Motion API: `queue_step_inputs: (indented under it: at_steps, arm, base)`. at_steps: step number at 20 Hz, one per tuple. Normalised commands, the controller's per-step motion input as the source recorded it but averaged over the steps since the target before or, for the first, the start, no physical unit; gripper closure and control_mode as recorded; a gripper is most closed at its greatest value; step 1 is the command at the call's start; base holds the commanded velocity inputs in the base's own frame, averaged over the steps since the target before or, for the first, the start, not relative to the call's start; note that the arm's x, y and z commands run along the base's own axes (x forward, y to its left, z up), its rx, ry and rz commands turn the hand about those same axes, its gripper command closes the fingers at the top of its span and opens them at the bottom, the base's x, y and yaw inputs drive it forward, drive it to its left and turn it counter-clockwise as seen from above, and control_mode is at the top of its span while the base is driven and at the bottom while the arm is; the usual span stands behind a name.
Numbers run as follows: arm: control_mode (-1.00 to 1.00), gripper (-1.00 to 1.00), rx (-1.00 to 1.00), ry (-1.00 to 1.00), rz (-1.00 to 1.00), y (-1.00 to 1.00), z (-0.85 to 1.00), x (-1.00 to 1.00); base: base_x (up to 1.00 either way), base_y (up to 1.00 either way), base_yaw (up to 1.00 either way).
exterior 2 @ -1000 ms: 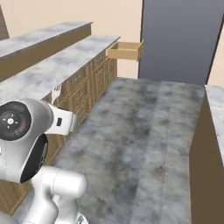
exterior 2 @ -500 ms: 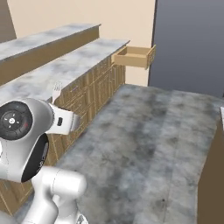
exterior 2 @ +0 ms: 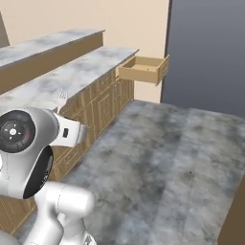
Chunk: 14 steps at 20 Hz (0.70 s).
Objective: Pick up the metallic utensils from the counter and place them in the open drawer. Make sure not to pick up any wooden utensils.
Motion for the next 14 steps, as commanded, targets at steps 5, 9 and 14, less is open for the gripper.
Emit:
queue_step_inputs:
  at_steps: [5, 9, 14]
  arm:
    - [1.00, 1.00, 0.00, 0.00, 0.00, 0.00, 0.00, 0.00]
    - [1.00, 1.00, 0.00, 0.00, 0.00, 0.00, 0.00, 0.00]
    - [1.00, 1.00, 0.00, 0.00, 0.00, 0.00, 0.00, 0.00]
  base:
    - [1.00, 0.00, 0.00]
    - [1.00, 0.00, 0.00]
    - [1.00, 0.00, 0.00]
